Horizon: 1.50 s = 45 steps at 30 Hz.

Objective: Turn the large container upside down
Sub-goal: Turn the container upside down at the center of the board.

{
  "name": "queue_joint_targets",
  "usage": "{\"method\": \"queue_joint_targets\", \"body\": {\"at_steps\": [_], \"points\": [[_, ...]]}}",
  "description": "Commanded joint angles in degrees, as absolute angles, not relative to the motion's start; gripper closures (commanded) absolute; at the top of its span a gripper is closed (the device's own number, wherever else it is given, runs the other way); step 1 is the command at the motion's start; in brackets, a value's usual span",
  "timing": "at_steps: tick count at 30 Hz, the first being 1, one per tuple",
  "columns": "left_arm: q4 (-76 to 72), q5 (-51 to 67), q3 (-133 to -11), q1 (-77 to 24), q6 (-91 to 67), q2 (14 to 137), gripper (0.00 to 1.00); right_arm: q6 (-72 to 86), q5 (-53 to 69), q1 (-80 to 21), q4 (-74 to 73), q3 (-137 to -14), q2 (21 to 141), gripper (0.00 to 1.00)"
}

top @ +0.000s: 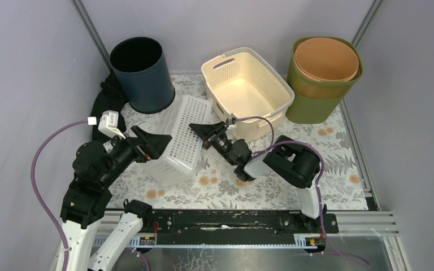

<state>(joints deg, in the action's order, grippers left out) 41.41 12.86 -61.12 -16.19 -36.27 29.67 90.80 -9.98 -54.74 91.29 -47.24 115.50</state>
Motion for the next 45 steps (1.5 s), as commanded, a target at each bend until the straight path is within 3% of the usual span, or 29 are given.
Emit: {"method": "queue_joint_targets", "body": {"at_steps": [1, 27, 45], "points": [[40.7, 12.9, -61.8, -16.4, -35.2, 30.1, 0.00, 95.3, -11.0, -55.0, 93.1, -43.7, 115.2, 0.59], [39.7, 13.2, -59.8, -16.4, -35.7, 29.7, 0.00, 92.7, -1.1, -54.1, 78.3, -37.4, 114.0, 0.48], [38.8, 13.3, -58.2, -16.4, -35.9, 29.7, 0.00, 80.4, 9.3, -53.0, 51.8, -55.4, 114.8, 0.44]]}}
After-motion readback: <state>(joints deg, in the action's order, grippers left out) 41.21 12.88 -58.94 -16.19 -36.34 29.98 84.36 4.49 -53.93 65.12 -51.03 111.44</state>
